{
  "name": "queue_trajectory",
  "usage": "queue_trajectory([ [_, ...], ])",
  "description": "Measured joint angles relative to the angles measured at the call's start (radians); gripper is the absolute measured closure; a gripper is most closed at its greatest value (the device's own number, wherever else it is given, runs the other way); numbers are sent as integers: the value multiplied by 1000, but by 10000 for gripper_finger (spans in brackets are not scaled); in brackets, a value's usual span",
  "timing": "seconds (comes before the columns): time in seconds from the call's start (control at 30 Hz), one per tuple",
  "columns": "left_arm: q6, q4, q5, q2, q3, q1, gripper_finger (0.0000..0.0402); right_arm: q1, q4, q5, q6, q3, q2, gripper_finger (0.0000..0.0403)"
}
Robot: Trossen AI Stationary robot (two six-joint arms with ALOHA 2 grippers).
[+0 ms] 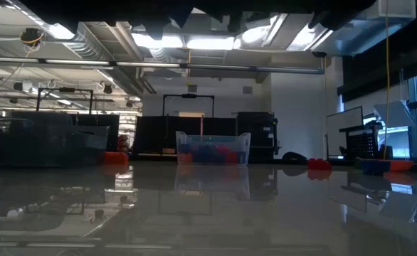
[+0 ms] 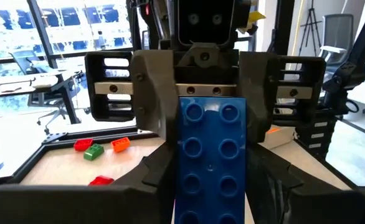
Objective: Sort blocks by size
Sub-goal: Put the blue 8 stud game piece into the gray bin
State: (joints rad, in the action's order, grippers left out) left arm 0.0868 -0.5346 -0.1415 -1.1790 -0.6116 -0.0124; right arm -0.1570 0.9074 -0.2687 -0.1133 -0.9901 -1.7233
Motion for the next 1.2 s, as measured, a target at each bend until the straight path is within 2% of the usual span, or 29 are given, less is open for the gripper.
queue_trajectory([
  [0.07, 0, -1, 0, 0, 0, 0, 270, 0, 0, -2, -4, 0, 0, 264],
  [0.23, -1, 2, 2, 0, 0, 0, 257, 0, -15, 0, -40, 0, 2, 264],
  [0.43, -36, 20, 1, 9, -3, -16, 208, -3, -36, -23, -98, 0, 18, 264],
  [0.57, -30, 157, 0, 92, -5, -42, 188, -24, -157, -100, -131, 0, 85, 264],
  [0.77, -31, 379, 26, 248, -5, -97, 188, -78, -438, -192, -120, 0, 237, 264],
  [0.9, -31, 476, 58, 324, -4, -123, 194, -157, -683, -263, -30, 0, 361, 264],
  [1.03, -29, 524, 60, 359, -4, -136, 196, -246, -952, -317, 146, 0, 469, 264],
  [1.13, -39, 533, 60, 359, -4, -142, 196, -312, -1169, -299, 342, 0, 536, 264],
  [1.2, -85, 527, 24, 359, -4, -140, 196, -356, -1290, -276, 472, 0, 573, 264],
])
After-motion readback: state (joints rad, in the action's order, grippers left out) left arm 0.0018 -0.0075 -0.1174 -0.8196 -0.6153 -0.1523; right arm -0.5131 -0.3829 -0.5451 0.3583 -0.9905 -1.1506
